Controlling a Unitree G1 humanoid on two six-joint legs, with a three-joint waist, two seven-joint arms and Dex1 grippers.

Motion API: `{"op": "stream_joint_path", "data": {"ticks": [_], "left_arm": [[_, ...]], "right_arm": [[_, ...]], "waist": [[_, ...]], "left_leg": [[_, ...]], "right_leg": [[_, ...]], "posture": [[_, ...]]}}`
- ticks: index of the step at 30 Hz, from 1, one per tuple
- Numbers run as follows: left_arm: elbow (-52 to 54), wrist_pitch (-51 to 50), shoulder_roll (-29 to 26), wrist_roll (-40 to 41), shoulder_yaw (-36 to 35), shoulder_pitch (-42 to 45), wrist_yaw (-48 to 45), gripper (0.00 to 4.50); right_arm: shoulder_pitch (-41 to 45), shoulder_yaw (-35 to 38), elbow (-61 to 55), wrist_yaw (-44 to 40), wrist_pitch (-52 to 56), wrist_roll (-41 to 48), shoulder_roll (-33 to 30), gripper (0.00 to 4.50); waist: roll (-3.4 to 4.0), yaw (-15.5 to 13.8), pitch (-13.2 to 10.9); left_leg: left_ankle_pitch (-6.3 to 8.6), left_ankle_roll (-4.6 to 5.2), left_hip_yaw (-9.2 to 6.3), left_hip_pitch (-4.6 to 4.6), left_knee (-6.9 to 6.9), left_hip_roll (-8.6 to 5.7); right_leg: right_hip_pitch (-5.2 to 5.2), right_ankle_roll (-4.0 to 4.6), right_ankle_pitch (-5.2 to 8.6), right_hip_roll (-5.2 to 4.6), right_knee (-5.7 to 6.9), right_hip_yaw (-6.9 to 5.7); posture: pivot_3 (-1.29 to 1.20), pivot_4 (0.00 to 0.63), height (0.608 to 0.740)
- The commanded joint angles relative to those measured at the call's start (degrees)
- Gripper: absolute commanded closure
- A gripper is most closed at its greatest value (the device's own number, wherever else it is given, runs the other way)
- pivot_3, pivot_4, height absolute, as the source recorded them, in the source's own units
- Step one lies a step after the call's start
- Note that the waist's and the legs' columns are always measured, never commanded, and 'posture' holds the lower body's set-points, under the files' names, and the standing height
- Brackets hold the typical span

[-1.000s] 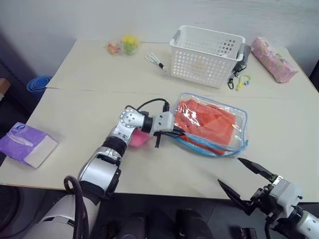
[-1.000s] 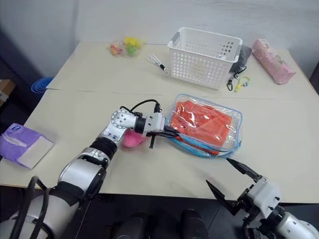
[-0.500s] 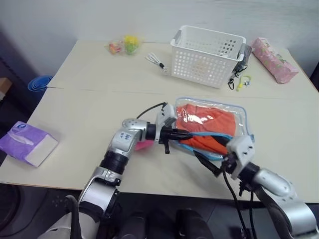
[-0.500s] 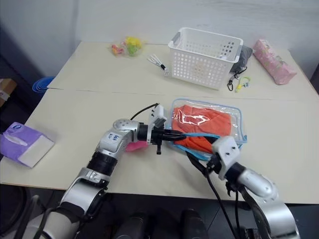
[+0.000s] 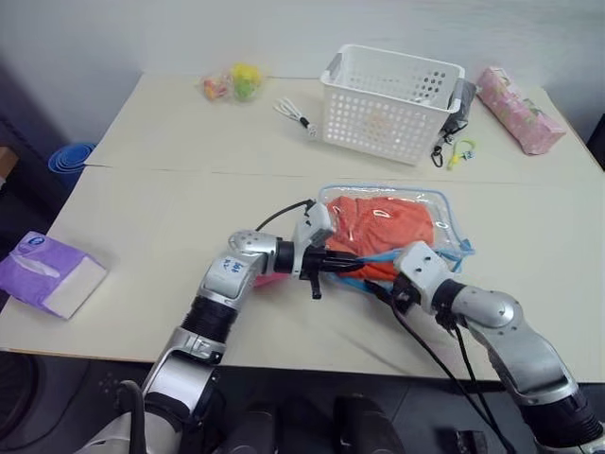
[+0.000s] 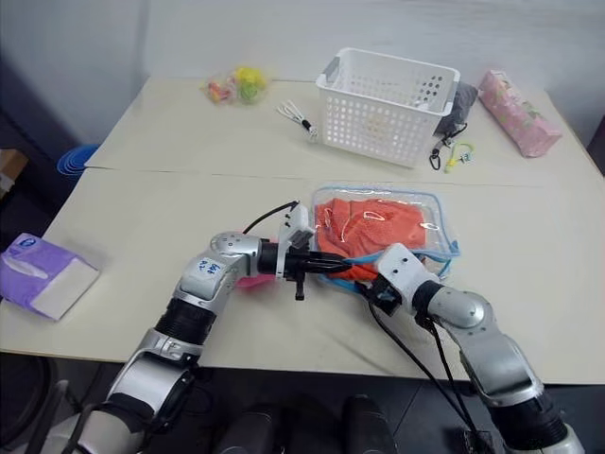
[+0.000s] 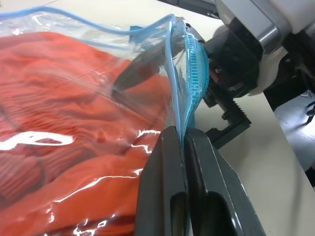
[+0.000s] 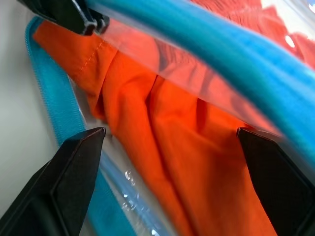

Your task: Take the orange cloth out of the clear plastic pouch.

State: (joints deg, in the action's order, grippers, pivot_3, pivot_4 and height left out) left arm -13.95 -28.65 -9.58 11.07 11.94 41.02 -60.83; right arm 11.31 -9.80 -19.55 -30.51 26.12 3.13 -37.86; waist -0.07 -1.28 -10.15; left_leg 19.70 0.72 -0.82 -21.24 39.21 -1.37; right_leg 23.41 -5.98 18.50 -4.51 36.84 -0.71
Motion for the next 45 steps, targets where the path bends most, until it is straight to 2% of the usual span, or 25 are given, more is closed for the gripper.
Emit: {"op": "stream_joint_path", "data": {"ticks": [1, 5, 8, 18, 20, 26, 31, 33, 37, 39, 41, 43, 45], "left_arm": [[1.48, 1.33, 0.43, 2.01, 0.83, 0.16, -1.31, 4.48], [0.53, 2.24, 0.68, 2.43, 0.88, 0.56, -1.5, 4.48], [-0.28, 3.28, 0.82, 2.61, 1.15, 0.94, -2.17, 4.5], [-5.97, 7.44, 0.37, 2.18, -0.76, 3.42, -2.09, 4.5], [-7.11, 8.23, 0.35, 2.07, -1.27, 3.76, -1.49, 4.5], [-9.43, 5.53, 2.46, 3.76, -5.08, 4.58, 4.18, 4.5], [-8.14, 0.32, 3.83, 6.0, -7.21, 4.04, 7.88, 4.5], [-7.69, -1.55, 4.16, 6.42, -7.75, 3.84, 9.64, 4.5], [-6.22, -3.48, 4.15, 6.81, -7.9, 2.62, 11.36, 4.5], [-4.97, -3.72, 3.61, 6.74, -7.47, 1.83, 11.2, 4.5], [-3.5, -2.38, 2.09, 6.05, -6.58, 0.93, 9.79, 4.5], [-2.56, -1.75, 0.68, 6.08, -6.3, 0.28, 8.68, 4.5], [-2.11, -0.21, -1.22, 5.88, -5.55, -0.47, 6.66, 4.5]], "right_arm": [[1.82, -3.08, 6.25, 1.02, -0.02, -5.3, 0.38, 0.0], [4.93, -4.71, 12.41, -0.59, 3.06, -5.2, 3.01, 0.0], [7.04, -3.8, 15.96, -1.62, 3.14, -3.69, 5.17, 0.61], [7.05, -1.65, 17.01, -5.28, 0.56, -3.83, 2.58, 3.97], [6.77, -0.05, 16.61, -5.7, 0.5, -2.36, 2.77, 4.48], [6.55, 10.37, 11.76, -9.05, 5.19, 10.84, 6.4, 4.48], [2.53, 15.42, 0.75, -25.24, 10.79, 27.1, -0.6, 4.48], [0.61, 18.2, -3.06, -28.39, 15.67, 33.59, -3.9, 4.48], [-3.58, 25.15, -10.13, -29.68, 25.52, 46.64, -9.3, 4.48], [-6.72, 30.83, -13.11, -28.56, 28.89, 53.12, -11.14, 4.48], [-10.79, 40.15, -14.66, -26.59, 31.3, 58.86, -12.37, 4.48], [-14.32, 48.76, -14.46, -25.39, 32.94, 62.01, -14.02, 4.48], [-17.04, 57.06, -11.81, -25.84, 33.66, 61.58, -16.73, 4.48]], "waist": [[-0.05, 0.02, 0.03], [-0.23, 0.09, 0.18], [-0.42, 0.12, 0.33], [-0.42, -0.22, 0.34], [-0.42, -0.18, 0.34], [-0.42, -0.1, 0.33], [-0.34, -0.1, 0.28], [-0.34, -0.21, 0.28], [-0.37, -0.22, 0.26], [-0.37, -0.19, 0.26], [-0.36, -0.3, 0.25], [-0.37, -0.35, 0.25], [-0.37, -0.34, 0.25]], "left_leg": [[-0.02, -0.02, 0.0, 0.03, 0.0, 0.0], [-0.09, -0.05, 0.0, 0.08, 0.01, 0.0], [-0.1, -0.07, -0.02, 0.13, 0.01, 0.01], [-0.15, -0.03, -0.09, 0.06, 0.01, -0.1], [-0.15, -0.03, -0.12, 0.06, 0.01, -0.11], [-0.15, -0.03, -0.1, 0.02, 0.01, -0.1], [-0.13, 0.0, -0.11, -0.12, -0.04, -0.07], [-0.12, 0.02, -0.13, -0.13, -0.06, -0.06], [-0.11, 0.03, -0.16, -0.13, -0.04, -0.05], [-0.1, 0.01, -0.17, -0.11, -0.05, -0.01], [-0.1, 0.0, -0.16, -0.1, -0.05, 0.0], [-0.09, -0.01, -0.17, -0.1, -0.06, 0.01], [-0.09, 0.0, -0.13, -0.09, -0.06, 0.0]], "right_leg": [[-0.01, 0.0, 0.0, 0.0, 0.01, 0.01], [-0.04, 0.01, 0.0, -0.01, 0.05, 0.02], [-0.08, 0.01, 0.0, -0.01, 0.06, 0.01], [-0.08, 0.01, -0.01, -0.12, 0.05, -0.03], [-0.09, 0.01, -0.01, -0.12, 0.04, -0.05], [-0.05, 0.01, -0.01, -0.11, 0.06, -0.04], [0.04, 0.01, -0.01, -0.08, 0.11, -0.06], [0.04, 0.0, -0.02, -0.07, 0.1, -0.08], [0.02, 0.0, -0.02, -0.11, -0.04, -0.09], [0.02, 0.0, -0.02, -0.1, -0.05, -0.1], [0.02, 0.0, -0.02, -0.1, -0.05, -0.09], [0.0, 0.0, -0.02, -0.11, -0.07, -0.1], [-0.04, 0.0, -0.02, -0.13, -0.13, -0.06]], "posture": [[0.0, 0.15, 0.74], [0.0, 0.15, 0.74], [0.0, 0.15, 0.74], [0.0, 0.15, 0.74], [0.0, 0.15, 0.74], [0.0, 0.15, 0.74], [0.0, 0.15, 0.74], [0.0, 0.15, 0.74], [0.0, 0.15, 0.74], [0.0, 0.15, 0.74], [0.0, 0.15, 0.74], [0.0, 0.15, 0.74], [0.0, 0.15, 0.74]]}}
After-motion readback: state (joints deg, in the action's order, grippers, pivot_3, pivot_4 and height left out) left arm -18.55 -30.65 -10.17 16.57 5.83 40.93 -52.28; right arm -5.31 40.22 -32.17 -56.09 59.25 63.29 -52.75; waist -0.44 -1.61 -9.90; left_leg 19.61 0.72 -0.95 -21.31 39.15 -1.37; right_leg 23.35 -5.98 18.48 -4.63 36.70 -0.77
